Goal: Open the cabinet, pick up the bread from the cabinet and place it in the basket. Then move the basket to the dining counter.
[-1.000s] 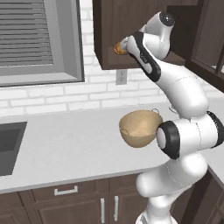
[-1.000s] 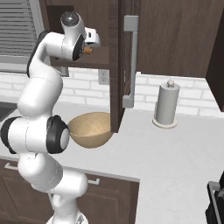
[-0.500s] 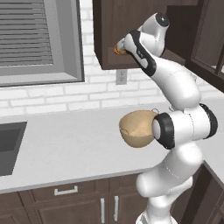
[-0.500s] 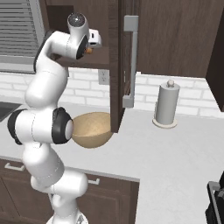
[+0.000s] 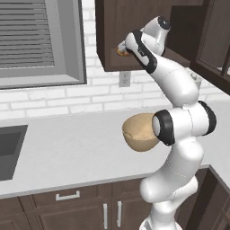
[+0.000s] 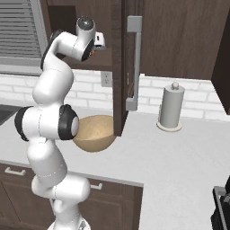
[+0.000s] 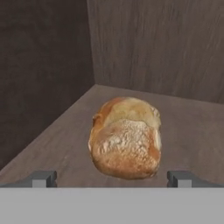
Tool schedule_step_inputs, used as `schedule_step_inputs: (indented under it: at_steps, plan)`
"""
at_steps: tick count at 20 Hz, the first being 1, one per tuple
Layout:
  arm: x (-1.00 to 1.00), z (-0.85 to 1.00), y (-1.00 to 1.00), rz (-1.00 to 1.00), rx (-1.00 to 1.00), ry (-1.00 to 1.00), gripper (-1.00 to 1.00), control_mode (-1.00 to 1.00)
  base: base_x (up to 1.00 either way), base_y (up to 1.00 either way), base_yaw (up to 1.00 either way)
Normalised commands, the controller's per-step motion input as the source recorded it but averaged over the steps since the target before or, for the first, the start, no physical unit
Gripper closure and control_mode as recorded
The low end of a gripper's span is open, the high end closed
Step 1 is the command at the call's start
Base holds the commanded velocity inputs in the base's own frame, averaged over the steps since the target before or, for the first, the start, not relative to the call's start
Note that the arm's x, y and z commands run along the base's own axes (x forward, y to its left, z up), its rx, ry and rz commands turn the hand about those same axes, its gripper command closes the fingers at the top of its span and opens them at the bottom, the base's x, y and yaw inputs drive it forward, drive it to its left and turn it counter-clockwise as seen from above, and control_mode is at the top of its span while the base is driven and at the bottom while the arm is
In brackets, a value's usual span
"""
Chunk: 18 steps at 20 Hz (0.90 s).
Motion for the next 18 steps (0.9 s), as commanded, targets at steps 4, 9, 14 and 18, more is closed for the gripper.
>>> schedule_step_inputs:
  at_steps: [4, 9, 14, 18]
  plan:
    - [0.24, 0.0, 0.0, 0.05, 0.0, 0.0, -1.0, -1.0, 0.0, 0.0, 0.0]
    - [0.27, 0.0, 0.0, 0.01, 0.0, 0.0, -1.0, -1.0, 0.0, 0.0, 0.0]
    - [0.27, 0.0, 0.05, 0.0, 0.0, 0.0, -1.0, -1.0, 0.0, 0.0, 0.0]
    - [0.26, -0.02, 0.08, 0.0, 0.0, 0.0, -1.0, -1.0, 0.0, 0.0, 0.0]
